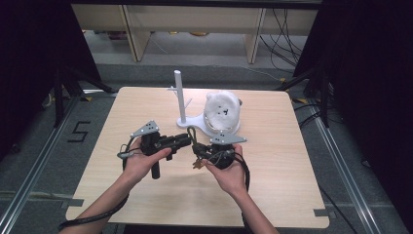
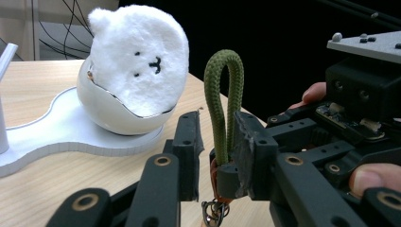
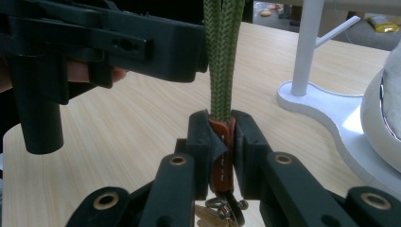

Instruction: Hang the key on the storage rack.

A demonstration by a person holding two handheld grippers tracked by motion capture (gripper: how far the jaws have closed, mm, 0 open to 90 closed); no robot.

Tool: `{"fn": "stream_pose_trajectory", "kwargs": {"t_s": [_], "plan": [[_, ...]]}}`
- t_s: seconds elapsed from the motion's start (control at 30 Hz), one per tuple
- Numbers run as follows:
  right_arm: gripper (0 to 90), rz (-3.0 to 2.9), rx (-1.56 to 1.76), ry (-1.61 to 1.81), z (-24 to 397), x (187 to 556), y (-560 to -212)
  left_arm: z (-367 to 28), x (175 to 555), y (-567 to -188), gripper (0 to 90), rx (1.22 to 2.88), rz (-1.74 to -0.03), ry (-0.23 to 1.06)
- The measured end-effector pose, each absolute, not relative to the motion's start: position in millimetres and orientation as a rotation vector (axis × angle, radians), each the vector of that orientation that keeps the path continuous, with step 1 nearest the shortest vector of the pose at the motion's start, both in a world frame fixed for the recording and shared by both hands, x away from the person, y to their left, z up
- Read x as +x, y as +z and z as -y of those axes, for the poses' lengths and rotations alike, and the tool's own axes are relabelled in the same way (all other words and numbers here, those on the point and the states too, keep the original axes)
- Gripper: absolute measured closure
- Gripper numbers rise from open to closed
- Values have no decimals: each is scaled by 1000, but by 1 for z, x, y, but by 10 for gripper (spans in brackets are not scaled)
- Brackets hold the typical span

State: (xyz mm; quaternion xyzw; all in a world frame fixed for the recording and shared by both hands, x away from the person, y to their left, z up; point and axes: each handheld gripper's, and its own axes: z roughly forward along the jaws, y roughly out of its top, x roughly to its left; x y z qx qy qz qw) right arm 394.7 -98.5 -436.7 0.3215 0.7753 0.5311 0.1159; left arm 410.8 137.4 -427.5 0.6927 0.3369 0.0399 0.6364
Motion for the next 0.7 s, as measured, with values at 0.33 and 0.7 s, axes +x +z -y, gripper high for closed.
{"fn": "stream_pose_trajectory", "kwargs": {"t_s": [0.33, 0.7], "plan": [[796, -2262, 933, 1567, 97, 394, -436, -136, 412, -428, 788, 1559, -774, 50], [797, -2258, 935, 1576, 95, 393, -435, -136, 412, -427, 826, 1551, -783, 27]]}}
